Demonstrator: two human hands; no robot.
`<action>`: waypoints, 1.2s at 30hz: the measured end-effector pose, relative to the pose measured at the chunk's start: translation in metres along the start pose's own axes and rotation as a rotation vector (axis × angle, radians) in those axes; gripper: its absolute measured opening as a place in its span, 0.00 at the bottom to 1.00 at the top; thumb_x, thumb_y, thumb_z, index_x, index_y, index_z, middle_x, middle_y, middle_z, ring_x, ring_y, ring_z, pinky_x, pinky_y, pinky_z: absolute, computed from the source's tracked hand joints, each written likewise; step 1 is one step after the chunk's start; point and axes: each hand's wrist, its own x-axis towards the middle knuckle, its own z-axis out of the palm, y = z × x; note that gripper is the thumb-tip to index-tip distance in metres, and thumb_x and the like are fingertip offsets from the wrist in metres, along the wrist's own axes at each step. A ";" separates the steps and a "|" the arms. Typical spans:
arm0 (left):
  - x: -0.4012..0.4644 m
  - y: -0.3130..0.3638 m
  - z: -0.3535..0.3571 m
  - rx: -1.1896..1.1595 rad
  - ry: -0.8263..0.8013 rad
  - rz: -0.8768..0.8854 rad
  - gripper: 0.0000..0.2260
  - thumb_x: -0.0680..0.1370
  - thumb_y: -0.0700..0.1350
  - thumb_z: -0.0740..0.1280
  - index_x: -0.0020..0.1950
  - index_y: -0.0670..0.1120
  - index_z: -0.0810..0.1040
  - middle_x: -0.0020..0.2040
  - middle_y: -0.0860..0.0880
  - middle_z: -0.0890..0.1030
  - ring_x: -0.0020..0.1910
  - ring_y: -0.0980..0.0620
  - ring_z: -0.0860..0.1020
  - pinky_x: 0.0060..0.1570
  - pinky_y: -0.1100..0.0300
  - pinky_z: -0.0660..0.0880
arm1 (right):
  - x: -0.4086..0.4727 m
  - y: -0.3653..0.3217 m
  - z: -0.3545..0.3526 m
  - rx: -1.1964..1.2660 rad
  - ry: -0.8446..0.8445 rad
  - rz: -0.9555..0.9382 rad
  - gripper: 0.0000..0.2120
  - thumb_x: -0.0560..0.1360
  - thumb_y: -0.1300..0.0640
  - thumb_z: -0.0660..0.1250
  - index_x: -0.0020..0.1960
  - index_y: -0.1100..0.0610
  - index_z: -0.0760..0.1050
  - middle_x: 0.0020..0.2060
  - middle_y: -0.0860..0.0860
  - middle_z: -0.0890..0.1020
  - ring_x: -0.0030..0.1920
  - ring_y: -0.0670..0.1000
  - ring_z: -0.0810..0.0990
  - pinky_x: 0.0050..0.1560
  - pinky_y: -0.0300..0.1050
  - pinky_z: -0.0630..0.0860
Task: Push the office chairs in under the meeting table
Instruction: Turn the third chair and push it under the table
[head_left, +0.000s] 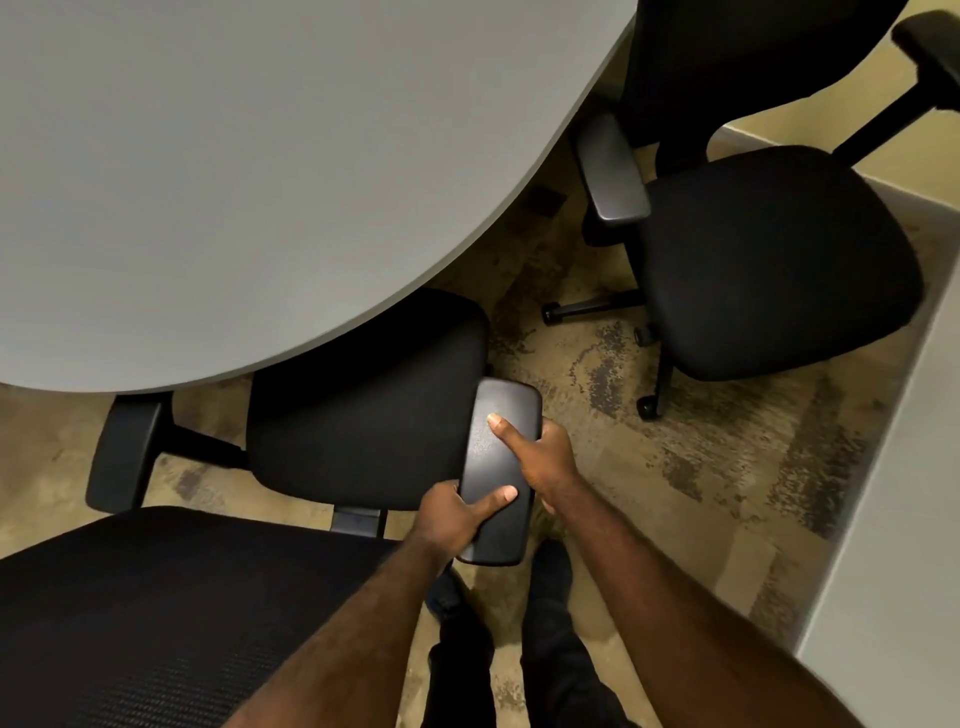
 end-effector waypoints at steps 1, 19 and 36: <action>0.002 -0.003 0.000 -0.019 -0.018 -0.018 0.26 0.59 0.66 0.77 0.46 0.48 0.81 0.42 0.51 0.85 0.38 0.57 0.83 0.32 0.62 0.78 | 0.001 0.003 0.000 -0.004 0.003 0.005 0.26 0.59 0.35 0.76 0.41 0.57 0.82 0.36 0.51 0.86 0.38 0.50 0.85 0.41 0.53 0.82; 0.063 -0.060 0.008 0.102 -0.157 -0.109 0.31 0.64 0.61 0.77 0.59 0.43 0.79 0.52 0.49 0.84 0.49 0.52 0.82 0.50 0.55 0.80 | 0.031 0.073 0.011 0.000 0.021 0.093 0.25 0.60 0.36 0.76 0.46 0.54 0.81 0.39 0.48 0.86 0.39 0.48 0.85 0.40 0.51 0.83; 0.056 -0.028 -0.045 0.443 -0.060 -0.054 0.34 0.64 0.68 0.73 0.57 0.44 0.74 0.45 0.52 0.80 0.48 0.53 0.79 0.39 0.66 0.69 | 0.009 0.038 0.004 -0.361 0.131 -0.180 0.52 0.64 0.29 0.66 0.77 0.55 0.52 0.75 0.56 0.61 0.73 0.55 0.61 0.70 0.48 0.61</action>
